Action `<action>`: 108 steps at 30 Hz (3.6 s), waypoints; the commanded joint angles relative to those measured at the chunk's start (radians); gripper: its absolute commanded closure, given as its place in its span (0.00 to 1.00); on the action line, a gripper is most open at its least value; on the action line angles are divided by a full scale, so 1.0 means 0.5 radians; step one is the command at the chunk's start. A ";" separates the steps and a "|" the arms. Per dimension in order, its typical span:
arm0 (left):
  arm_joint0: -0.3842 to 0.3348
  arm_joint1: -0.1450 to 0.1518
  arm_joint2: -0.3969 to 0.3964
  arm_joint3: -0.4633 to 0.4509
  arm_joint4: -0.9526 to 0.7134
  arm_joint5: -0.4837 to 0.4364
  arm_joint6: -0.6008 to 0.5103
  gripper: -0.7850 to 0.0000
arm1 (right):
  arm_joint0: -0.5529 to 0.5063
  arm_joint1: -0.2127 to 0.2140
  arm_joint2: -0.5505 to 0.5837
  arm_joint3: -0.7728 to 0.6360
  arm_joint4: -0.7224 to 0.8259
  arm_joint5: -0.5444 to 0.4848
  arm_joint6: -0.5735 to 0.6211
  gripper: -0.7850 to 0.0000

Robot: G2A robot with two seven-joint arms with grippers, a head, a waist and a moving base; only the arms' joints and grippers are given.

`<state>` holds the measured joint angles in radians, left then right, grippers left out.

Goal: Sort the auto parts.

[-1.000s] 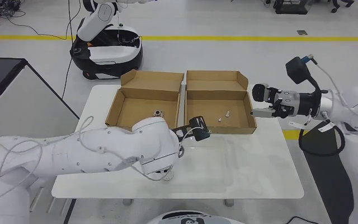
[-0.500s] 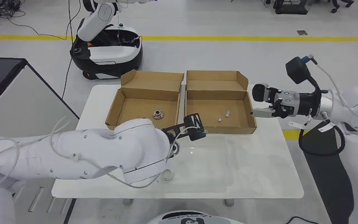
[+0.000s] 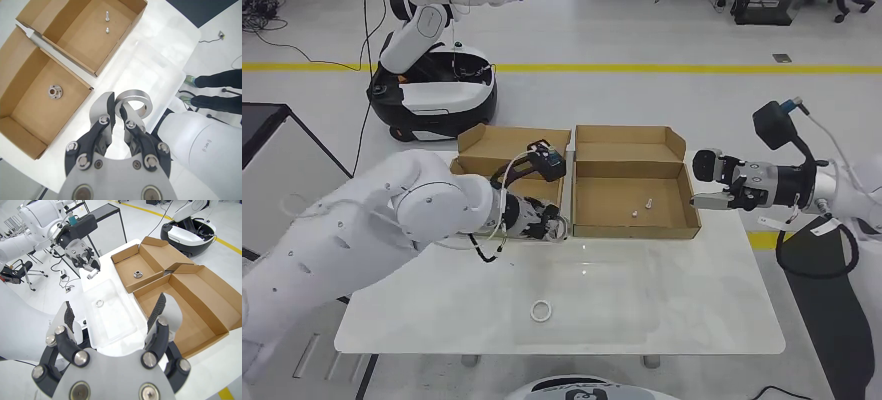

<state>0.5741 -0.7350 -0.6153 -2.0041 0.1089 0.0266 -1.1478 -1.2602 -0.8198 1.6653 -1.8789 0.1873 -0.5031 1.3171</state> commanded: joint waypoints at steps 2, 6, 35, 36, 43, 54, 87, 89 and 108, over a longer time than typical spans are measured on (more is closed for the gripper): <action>0.143 0.052 -0.097 0.074 -0.089 -0.209 0.032 1.00 | 0.000 0.000 0.000 0.000 0.000 0.000 0.000 0.00; 0.315 0.101 -0.207 0.142 -0.242 -0.446 0.130 1.00 | 0.000 0.000 0.000 0.000 0.000 0.000 0.000 0.00; 0.888 0.221 -0.816 0.150 -1.950 -1.623 0.225 1.00 | 0.000 0.000 0.000 0.000 0.000 0.000 0.000 0.00; 0.889 0.224 -0.838 0.138 -1.958 -1.610 0.211 1.00 | 0.000 0.000 0.000 0.000 0.000 0.000 0.000 0.00; 0.889 0.224 -0.838 0.138 -1.958 -1.610 0.211 1.00 | 0.000 0.000 0.000 0.000 0.000 0.000 0.000 0.00; 0.983 0.179 -0.818 0.060 -2.220 -1.762 0.364 1.00 | 0.000 0.000 0.000 0.000 0.000 0.000 0.000 0.00; 1.147 -0.254 -1.081 0.161 -2.377 -1.584 0.186 1.00 | 0.000 0.000 0.000 0.000 0.000 0.000 0.000 0.00; 1.163 -0.260 -1.101 0.202 -2.261 -1.575 0.177 1.00 | 0.000 0.000 0.000 0.000 0.000 0.000 0.000 0.00; 1.259 -0.364 -1.207 0.046 -2.732 -1.541 0.143 1.00 | 0.000 0.000 0.000 0.000 0.000 0.000 0.000 0.00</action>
<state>1.2025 -0.9119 -1.2136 -1.9758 -1.2330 -0.7509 -1.0698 -1.2602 -0.8198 1.6653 -1.8789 0.1873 -0.5031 1.3171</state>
